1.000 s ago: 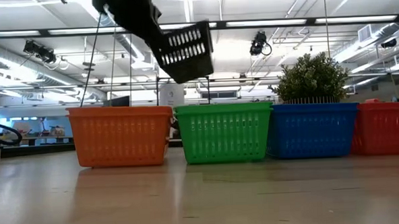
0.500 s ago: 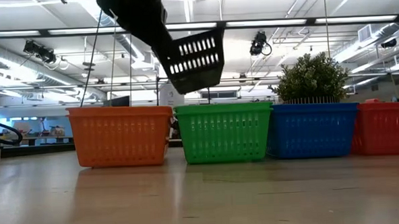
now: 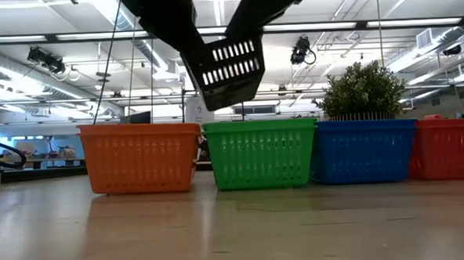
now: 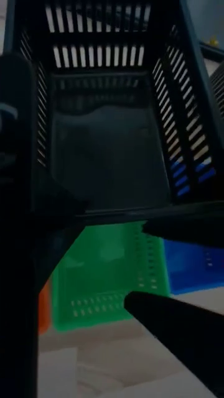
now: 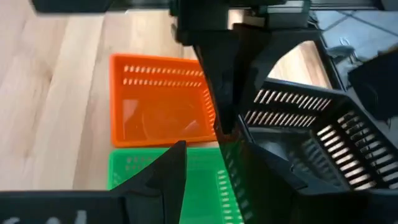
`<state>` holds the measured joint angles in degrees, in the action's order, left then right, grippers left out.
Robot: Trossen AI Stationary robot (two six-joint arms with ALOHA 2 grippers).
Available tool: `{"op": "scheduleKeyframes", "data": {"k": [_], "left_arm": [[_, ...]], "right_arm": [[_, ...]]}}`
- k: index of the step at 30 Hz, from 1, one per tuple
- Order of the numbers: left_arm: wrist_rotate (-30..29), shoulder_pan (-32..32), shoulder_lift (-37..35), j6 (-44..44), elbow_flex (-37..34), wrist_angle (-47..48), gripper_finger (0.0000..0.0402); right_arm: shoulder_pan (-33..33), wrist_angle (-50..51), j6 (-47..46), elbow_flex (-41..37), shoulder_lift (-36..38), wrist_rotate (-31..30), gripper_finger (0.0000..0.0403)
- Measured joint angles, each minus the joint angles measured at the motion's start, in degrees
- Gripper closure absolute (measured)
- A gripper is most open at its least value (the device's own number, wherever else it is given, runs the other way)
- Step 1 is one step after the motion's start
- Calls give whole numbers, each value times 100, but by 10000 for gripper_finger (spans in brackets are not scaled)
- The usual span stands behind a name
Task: Stack baskets by color
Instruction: Stack the top black bin on top of the bottom black bin
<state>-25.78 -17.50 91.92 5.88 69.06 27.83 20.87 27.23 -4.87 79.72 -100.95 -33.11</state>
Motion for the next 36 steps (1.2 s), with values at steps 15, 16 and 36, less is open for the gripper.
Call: {"op": "scheduleKeyframes", "data": {"k": [15,16,36], "left_arm": [[87,-15,-2,-30,-2,-9,390],[90,-17,10,-51,-9,-6,390],[-370,-379,-956,726,4,1121,247]], "right_arm": [[-199,-129,230,7,-125,246,239],[-243,-91,222,7,-129,364,245],[2179,727,-768,-11,398,217,394]]}}
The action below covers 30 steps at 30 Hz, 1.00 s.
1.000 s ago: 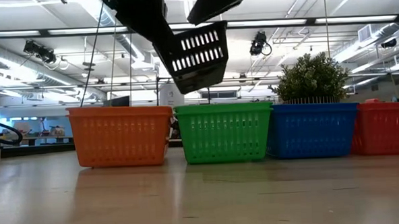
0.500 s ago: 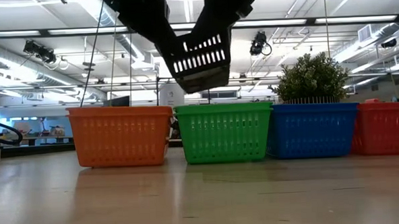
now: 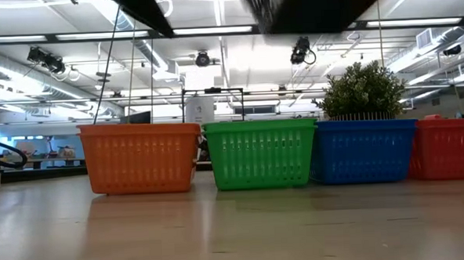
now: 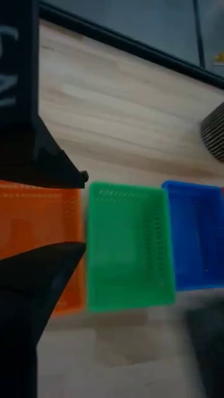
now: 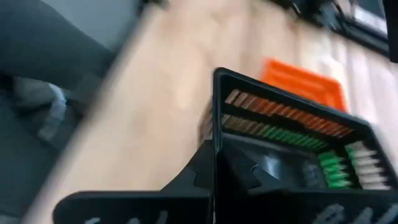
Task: Stack baskets by color
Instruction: Stack the top black bin on top of the bottom black bin
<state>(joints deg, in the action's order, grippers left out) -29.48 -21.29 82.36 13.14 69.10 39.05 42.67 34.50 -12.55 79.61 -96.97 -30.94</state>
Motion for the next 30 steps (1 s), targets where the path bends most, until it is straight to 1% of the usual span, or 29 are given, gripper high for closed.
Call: {"op": "scheduleKeyframes", "data": {"k": [3,5,8,13,15,18,20,21,23,26,28,30], "left_arm": [[-469,-224,-154,373,-2,398,243],[-858,-384,-171,555,-3,602,246],[-1336,-555,-157,718,-9,701,253],[-1431,-714,-139,874,-9,707,259],[-1450,-718,-137,877,-9,713,260],[-1487,-717,-137,899,-9,711,260],[-1486,-717,-137,927,-9,712,260],[-1489,-717,-137,955,-9,710,260],[-1539,-715,-137,971,-10,714,260],[-1558,-711,-137,980,-9,718,262],[-1558,-711,-137,980,-9,722,264],[-1556,-713,-137,980,-11,728,265]], "right_arm": [[837,-42,-573,13,138,-160,394],[1394,107,-1308,9,152,-403,394],[2130,304,-2678,9,162,-761,394],[2976,496,-4705,9,140,-1375,394],[3220,672,-5337,11,140,-1434,394],[3430,1358,-6523,11,140,-1180,394],[3476,1949,-7322,11,140,-800,394],[3478,2238,-7573,11,140,-557,394],[3476,2710,-7842,11,140,-168,394],[3465,3147,-7902,11,140,305,394],[3503,3330,-7919,11,140,489,394],[3543,3410,-7943,11,140,525,394]]}}
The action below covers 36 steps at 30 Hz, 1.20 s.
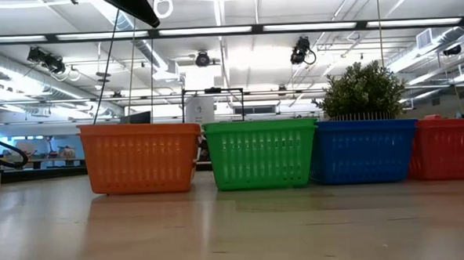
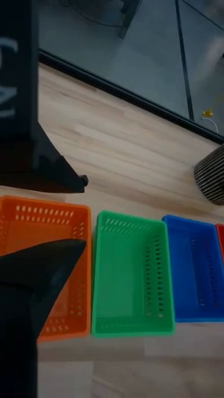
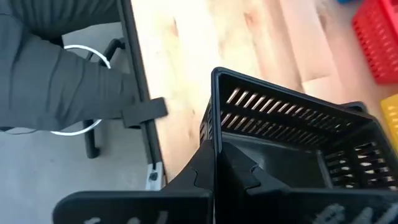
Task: Stack baskets by color
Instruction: Stack the top black bin on top of the bottom black bin, then adjust the bins
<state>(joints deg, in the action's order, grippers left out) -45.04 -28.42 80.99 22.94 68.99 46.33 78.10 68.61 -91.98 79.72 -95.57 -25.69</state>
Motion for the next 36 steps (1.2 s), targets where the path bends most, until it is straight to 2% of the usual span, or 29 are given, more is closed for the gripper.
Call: {"op": "scheduleKeyframes", "data": {"k": [17,29,34,36], "left_arm": [[2,-11,2,15,0,4,267],[6,-11,7,46,-2,4,267],[60,-110,7,48,-2,4,267],[70,-189,7,49,-2,3,267]], "right_arm": [[60,-287,218,-723,2,152,387],[60,-286,45,-723,2,687,310],[60,-379,-382,-683,2,1255,300],[59,-443,-629,-677,2,1176,303]]}}
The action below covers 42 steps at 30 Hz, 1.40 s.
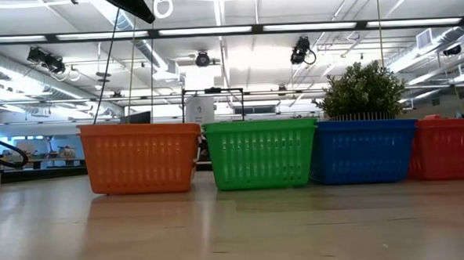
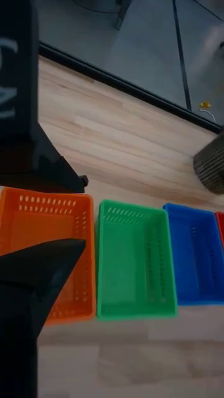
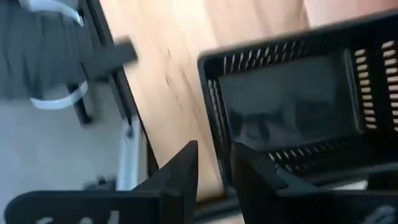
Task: Stack baskets by color
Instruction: Adjust the bins
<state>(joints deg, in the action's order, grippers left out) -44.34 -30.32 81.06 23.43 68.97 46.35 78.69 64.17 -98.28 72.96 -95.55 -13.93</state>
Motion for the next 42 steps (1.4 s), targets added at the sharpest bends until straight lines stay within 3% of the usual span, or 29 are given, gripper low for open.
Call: {"op": "scheduleKeyframes", "data": {"k": [6,9,15,19,23,29,32,37,42], "left_arm": [[-130,-243,-7,430,0,339,271],[-32,-327,-7,1121,-2,1084,278],[67,-480,-11,2827,-2,2696,300],[197,-964,-17,3940,-35,3245,318],[214,-1571,-61,4939,-466,3198,341],[481,-2315,-269,6808,-1715,2648,382],[611,-2496,-351,7320,-2335,2102,395],[721,-2454,-361,7437,-3144,978,391],[710,-2057,-358,6680,-3917,-601,392]], "right_arm": [[-281,108,-1113,-209,-10,-1510,316],[-782,-466,-974,-437,-11,-1426,323],[-1761,-2736,776,-874,-11,-877,348],[-1925,-4025,1963,-895,-11,-1049,370],[-1779,-4404,1975,-895,-11,-951,394],[-1333,-4334,1169,-895,-11,-341,398],[-1128,-4216,715,-895,-11,-40,400],[-920,-3657,-49,-895,-11,636,400],[-847,-3076,-226,-895,-11,801,401]]}}
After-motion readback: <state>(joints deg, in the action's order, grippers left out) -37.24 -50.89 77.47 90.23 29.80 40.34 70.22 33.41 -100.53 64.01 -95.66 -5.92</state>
